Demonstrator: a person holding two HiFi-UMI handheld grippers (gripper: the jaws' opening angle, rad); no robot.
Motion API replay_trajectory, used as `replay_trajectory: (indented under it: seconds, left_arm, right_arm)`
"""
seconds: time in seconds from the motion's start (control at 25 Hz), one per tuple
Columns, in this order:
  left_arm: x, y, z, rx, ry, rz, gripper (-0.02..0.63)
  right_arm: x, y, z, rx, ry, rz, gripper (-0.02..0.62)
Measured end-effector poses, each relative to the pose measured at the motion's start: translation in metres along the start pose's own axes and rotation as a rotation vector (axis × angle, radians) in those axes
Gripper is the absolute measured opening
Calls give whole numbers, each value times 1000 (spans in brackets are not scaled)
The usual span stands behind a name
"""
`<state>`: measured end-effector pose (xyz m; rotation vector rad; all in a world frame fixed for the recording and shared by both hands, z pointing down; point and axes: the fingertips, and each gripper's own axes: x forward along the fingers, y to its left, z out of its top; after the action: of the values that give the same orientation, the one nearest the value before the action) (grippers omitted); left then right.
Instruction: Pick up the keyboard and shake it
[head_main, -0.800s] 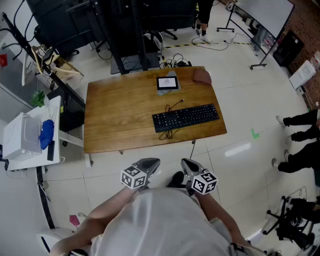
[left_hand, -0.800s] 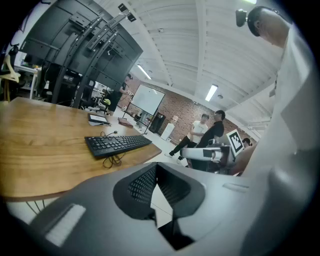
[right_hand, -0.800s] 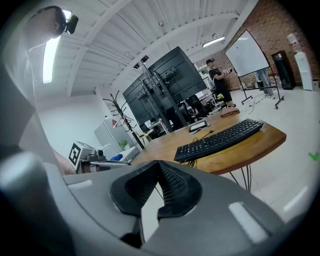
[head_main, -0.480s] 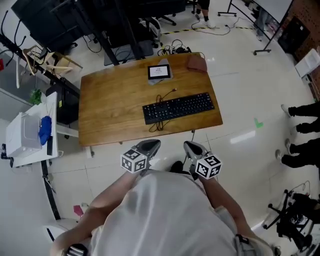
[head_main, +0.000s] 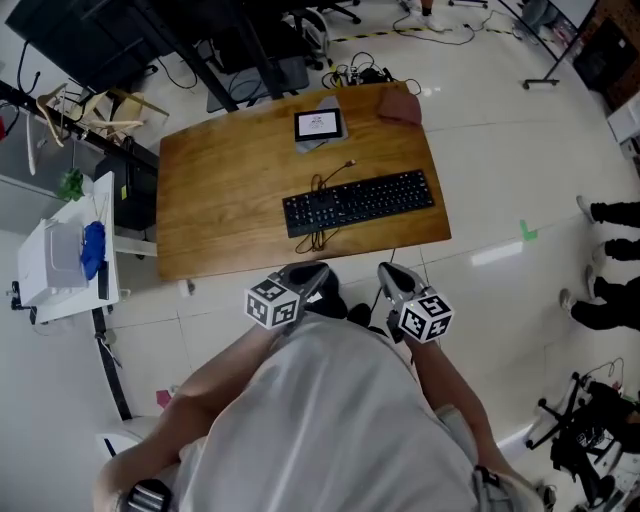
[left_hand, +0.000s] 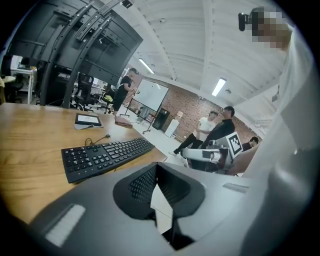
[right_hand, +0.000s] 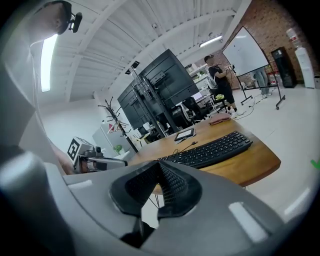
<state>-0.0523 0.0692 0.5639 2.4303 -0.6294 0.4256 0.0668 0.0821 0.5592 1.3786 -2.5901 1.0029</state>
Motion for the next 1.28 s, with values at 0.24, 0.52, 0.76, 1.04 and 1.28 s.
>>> replay_trajectory:
  seconds: [0.24,0.52,0.76,1.04,1.28]
  left_arm:
    - [32,10,17,-1,-2,-64,-2]
    - [52,32,50,25,-52,-129,-2]
    - [32,74,58,-33,-104,-57,-2]
    - [9,106,48,-98,-143,36,-2]
    - [12,117,49,-127,-147,86,-2]
  right_arm:
    - [1,-28,14,-1,23,-74,2]
    - [24,-45,39,-43,57,-130,2]
    - [48,-53,58,-85,80,-137,3]
    - [64,-67,63,-99,129,-146,2]
    - [68,-83,57,-91,192,-131,3]
